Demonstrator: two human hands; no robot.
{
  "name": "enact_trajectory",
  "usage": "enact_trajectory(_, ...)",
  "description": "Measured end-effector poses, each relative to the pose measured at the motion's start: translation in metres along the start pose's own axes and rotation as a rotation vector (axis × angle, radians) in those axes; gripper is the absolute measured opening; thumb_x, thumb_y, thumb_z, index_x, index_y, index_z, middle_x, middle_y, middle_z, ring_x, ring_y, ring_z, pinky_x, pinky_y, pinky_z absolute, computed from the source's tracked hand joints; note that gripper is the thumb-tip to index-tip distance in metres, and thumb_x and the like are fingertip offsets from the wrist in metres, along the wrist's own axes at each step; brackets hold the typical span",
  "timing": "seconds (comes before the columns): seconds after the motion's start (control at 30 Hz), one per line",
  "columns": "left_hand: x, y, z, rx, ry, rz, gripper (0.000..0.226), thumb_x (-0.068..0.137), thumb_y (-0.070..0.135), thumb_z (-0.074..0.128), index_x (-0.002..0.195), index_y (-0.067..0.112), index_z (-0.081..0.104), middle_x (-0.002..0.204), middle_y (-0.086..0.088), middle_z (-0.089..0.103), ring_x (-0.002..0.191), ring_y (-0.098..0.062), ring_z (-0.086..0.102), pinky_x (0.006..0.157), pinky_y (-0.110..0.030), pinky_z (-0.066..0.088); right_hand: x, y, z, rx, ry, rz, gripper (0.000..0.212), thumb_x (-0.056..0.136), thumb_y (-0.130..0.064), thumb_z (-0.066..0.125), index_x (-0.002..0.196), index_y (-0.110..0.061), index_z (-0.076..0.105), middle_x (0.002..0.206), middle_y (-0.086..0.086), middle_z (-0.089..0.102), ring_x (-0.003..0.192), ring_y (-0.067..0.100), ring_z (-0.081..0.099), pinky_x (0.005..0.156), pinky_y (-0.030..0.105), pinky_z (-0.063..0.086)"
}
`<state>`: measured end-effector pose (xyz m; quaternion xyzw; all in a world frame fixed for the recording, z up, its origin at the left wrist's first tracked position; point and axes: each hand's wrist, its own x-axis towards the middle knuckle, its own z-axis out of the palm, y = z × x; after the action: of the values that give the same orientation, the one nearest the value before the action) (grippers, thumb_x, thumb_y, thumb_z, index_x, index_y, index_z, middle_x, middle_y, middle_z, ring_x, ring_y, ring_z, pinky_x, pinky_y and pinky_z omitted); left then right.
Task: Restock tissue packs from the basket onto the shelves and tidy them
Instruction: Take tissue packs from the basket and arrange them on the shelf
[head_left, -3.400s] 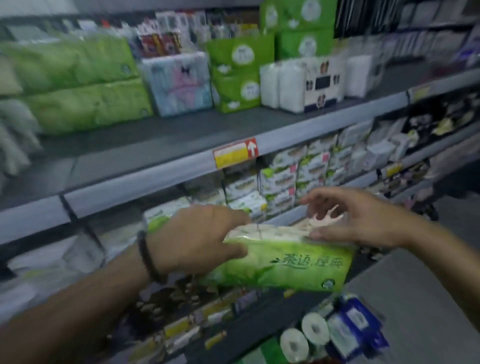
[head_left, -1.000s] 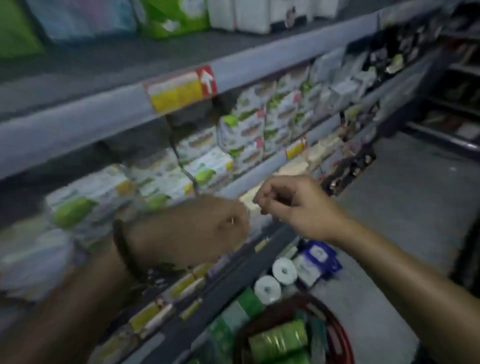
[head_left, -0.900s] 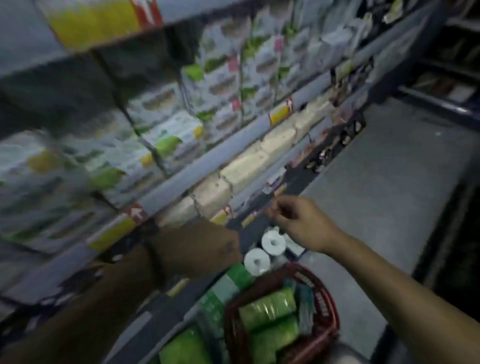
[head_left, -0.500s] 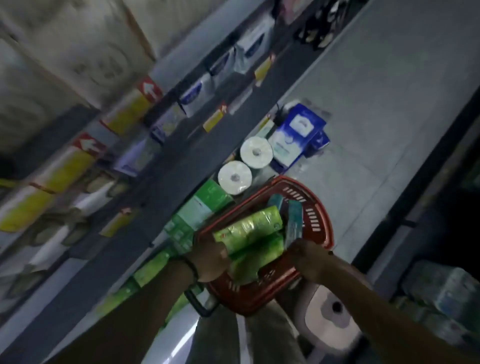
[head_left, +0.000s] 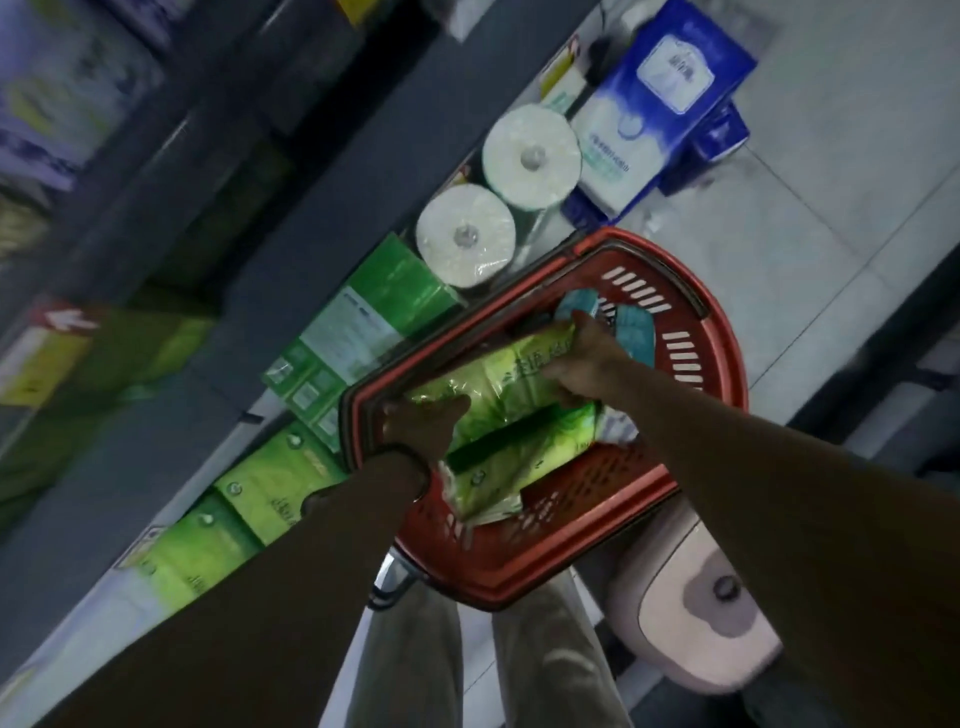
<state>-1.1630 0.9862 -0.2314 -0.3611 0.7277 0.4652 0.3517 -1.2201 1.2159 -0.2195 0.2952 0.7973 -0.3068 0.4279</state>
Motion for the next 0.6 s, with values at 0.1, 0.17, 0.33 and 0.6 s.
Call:
enact_trajectory(0.1, -0.003, -0.007, -0.008, -0.078, 0.001, 0.075, 0.09, 0.043, 0.06, 0.091, 0.119, 0.012, 0.077, 0.113, -0.004, 0.078, 0.109, -0.022, 0.073, 0.095, -0.037, 0.057, -0.014, -0.005, -0.007, -0.109, 0.03, -0.035, 0.086, 0.083, -0.021, 0.078, 0.159, -0.014, 0.038, 0.143, 0.017, 0.057, 0.134, 0.039, 0.057, 0.109, 0.048, 0.053)
enact_trajectory(0.17, -0.014, -0.003, -0.018, -0.072, -0.077, 0.085, 0.073, 0.049, 0.057, 0.096, 0.109, 0.02, 0.081, 0.109, 0.0, 0.08, 0.107, -0.019, 0.075, 0.096, -0.041, 0.059, -0.028, -0.01, -0.015, -0.198, 0.015, -0.072, 0.065, 0.089, -0.017, 0.075, 0.149, -0.007, 0.051, 0.14, 0.017, 0.06, 0.132, 0.037, 0.059, 0.11, 0.043, 0.052)
enact_trajectory(0.33, -0.055, 0.032, -0.052, -0.011, -0.216, 0.206, 0.038, 0.074, 0.032, 0.093, 0.109, 0.024, 0.079, 0.103, 0.011, 0.08, 0.096, -0.006, 0.075, 0.089, -0.036, 0.06, -0.063, -0.015, -0.046, -0.379, -0.129, -0.149, 0.051, 0.096, -0.022, 0.075, 0.14, -0.002, 0.058, 0.137, 0.02, 0.062, 0.129, 0.033, 0.06, 0.103, 0.031, 0.051)
enact_trajectory(0.6, -0.155, 0.114, -0.146, 0.166, -0.238, 0.36, 0.044, 0.07, 0.03, 0.092, 0.108, 0.017, 0.074, 0.099, 0.001, 0.079, 0.092, -0.016, 0.076, 0.072, -0.03, 0.053, -0.181, -0.079, -0.14, -0.577, -0.259, -0.537, 0.077, 0.077, -0.05, 0.09, 0.145, -0.034, 0.058, 0.142, -0.008, 0.062, 0.133, 0.02, 0.057, 0.105, 0.027, 0.044)
